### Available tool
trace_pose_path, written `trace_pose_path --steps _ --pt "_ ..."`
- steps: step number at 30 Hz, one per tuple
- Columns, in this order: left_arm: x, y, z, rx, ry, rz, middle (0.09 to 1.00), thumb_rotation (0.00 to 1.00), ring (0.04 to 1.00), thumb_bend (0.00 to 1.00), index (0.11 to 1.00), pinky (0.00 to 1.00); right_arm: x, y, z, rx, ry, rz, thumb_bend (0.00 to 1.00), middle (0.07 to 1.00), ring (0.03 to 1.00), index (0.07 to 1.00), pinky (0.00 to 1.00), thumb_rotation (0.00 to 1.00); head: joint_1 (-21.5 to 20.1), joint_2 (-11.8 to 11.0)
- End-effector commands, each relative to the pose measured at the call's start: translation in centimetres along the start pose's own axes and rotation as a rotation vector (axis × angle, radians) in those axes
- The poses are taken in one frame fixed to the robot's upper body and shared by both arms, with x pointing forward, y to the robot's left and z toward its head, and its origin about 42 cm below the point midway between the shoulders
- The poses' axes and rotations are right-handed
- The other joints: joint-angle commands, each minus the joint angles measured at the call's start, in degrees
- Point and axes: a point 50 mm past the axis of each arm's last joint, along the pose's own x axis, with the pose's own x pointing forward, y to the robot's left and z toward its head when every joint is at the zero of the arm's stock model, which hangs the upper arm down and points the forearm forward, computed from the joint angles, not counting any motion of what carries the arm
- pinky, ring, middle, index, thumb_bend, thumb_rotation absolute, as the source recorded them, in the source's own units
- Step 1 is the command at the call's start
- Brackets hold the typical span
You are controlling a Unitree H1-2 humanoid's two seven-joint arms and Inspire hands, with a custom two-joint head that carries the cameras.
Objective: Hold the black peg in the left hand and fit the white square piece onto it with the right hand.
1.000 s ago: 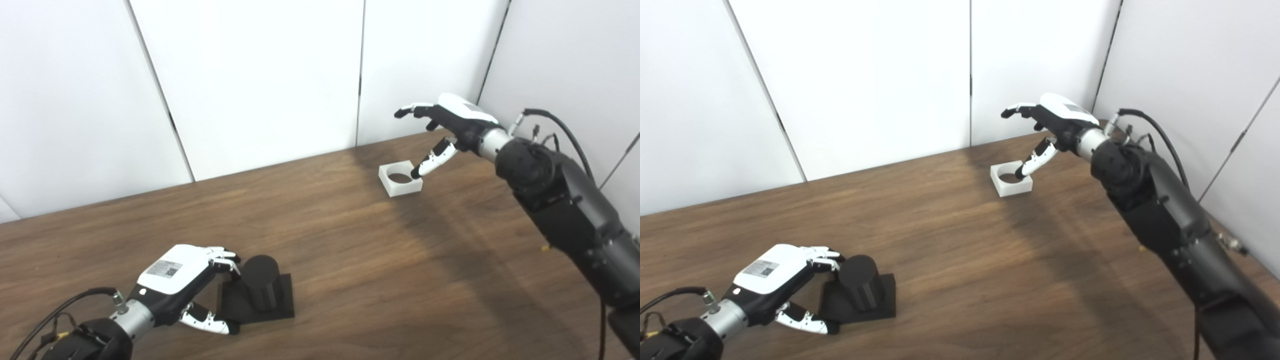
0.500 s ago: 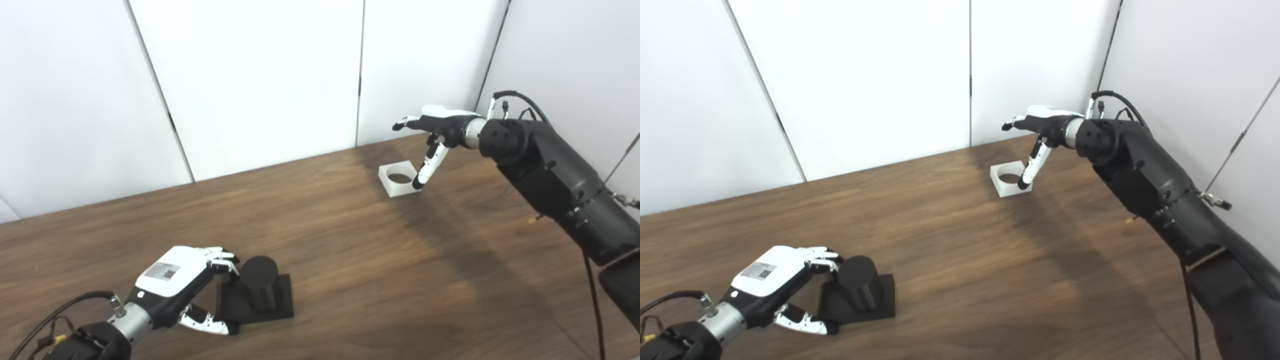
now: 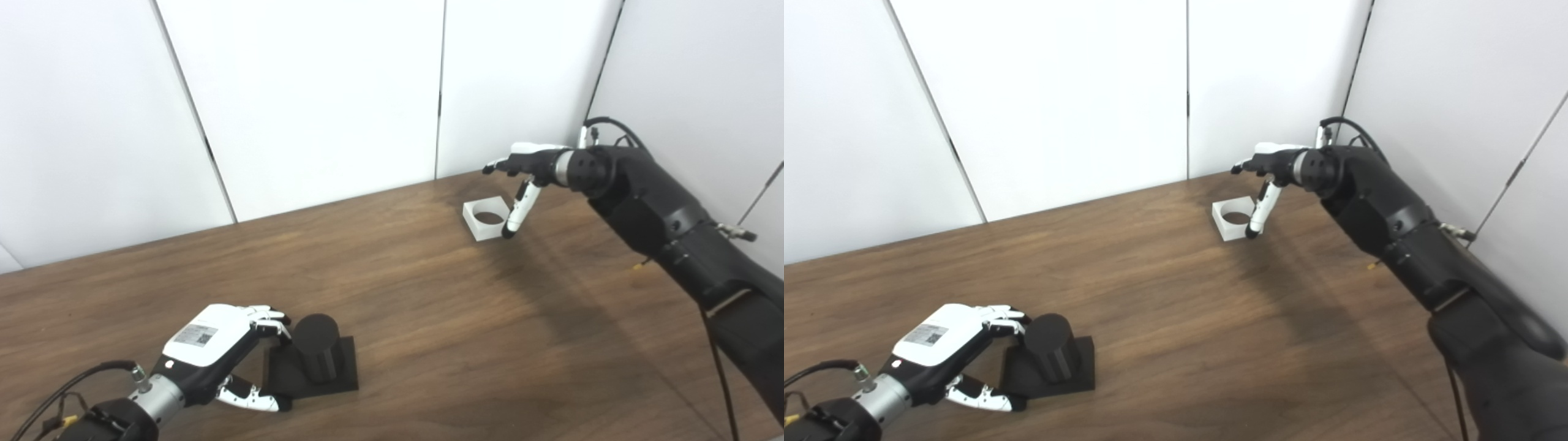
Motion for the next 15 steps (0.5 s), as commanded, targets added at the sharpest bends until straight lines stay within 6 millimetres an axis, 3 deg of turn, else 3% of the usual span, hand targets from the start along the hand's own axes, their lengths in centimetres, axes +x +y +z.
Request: trace_pose_path --steps 1,12,15 --pt "-2.0 -3.6 -0.4 0.027 0.034 -0.193 0.832 0.06 0.872 0.52 0.488 0.83 -0.6 -3.2 0.6 -0.015 -0.008 -0.090 0.92 0.992 0.938 0.942 0.75 0.20 -0.08 0.15" --pt "-2.1 -3.5 0.0 0.030 0.044 -0.215 0.837 0.06 0.882 0.52 0.488 0.84 0.9 -1.1 0.6 0.016 0.018 -0.065 0.87 0.984 0.938 0.932 0.76 0.13 1.06 0.89" --pt "-2.3 -3.4 0.0 0.026 0.049 -0.217 0.837 0.06 0.883 0.52 0.488 0.85 1.1 -0.3 0.5 0.044 0.008 -0.062 0.86 0.985 0.950 0.930 0.78 0.16 1.17 1.19"
